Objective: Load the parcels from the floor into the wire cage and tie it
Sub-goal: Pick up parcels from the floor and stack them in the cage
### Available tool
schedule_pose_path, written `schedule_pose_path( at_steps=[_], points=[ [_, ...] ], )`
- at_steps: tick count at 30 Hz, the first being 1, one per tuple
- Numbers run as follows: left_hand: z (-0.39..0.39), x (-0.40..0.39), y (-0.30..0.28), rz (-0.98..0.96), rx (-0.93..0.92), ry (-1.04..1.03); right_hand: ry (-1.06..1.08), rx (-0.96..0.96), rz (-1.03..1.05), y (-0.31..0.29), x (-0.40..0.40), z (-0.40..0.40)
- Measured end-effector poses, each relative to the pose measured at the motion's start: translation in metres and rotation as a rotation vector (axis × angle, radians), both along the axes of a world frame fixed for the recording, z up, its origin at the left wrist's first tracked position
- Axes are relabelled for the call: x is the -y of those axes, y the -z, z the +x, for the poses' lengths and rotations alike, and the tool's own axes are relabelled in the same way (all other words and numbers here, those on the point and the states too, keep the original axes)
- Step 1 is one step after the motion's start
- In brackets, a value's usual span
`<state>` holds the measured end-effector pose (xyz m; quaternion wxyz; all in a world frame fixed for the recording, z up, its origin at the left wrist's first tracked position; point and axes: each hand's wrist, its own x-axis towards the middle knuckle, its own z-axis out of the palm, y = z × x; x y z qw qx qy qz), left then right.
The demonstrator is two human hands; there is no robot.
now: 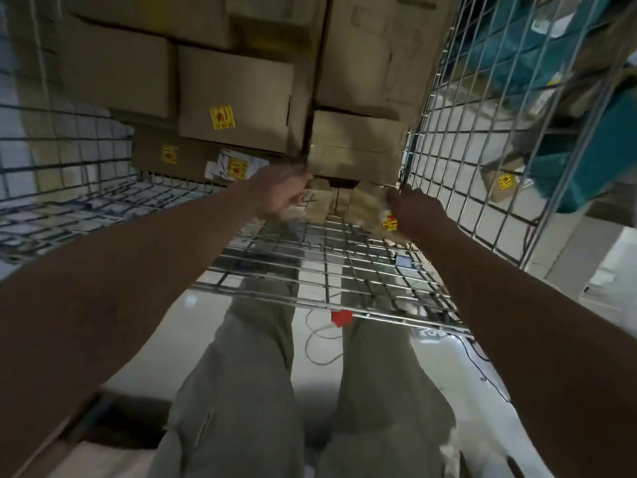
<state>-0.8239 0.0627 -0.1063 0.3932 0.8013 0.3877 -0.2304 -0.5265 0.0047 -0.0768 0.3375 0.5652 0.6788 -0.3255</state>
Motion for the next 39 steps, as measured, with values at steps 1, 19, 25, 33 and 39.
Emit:
schedule_pose_path(
  at_steps=[1, 19, 25, 33, 39],
  points=[
    [-0.004, 0.003, 0.017, 0.003, 0.005, 0.031, -0.015, 0.001, -0.002, 0.013, 0.001, 0.000],
    [0.029, 0.046, 0.138, 0.047, -0.089, 0.016, 0.041, -0.035, -0.036, 0.130, 0.009, -0.024],
    [0.026, 0.043, 0.131, 0.120, -0.183, 0.152, 0.052, 0.008, -0.020, 0.126, 0.006, -0.026],
    [0.022, 0.021, 0.023, 0.076, -0.161, 0.137, 0.187, 0.024, 0.003, 0.030, 0.002, -0.032],
    [0.021, 0.027, -0.104, 0.128, -0.156, 0.106, 0.442, 0.059, 0.105, -0.093, 0.008, -0.035]
  ],
)
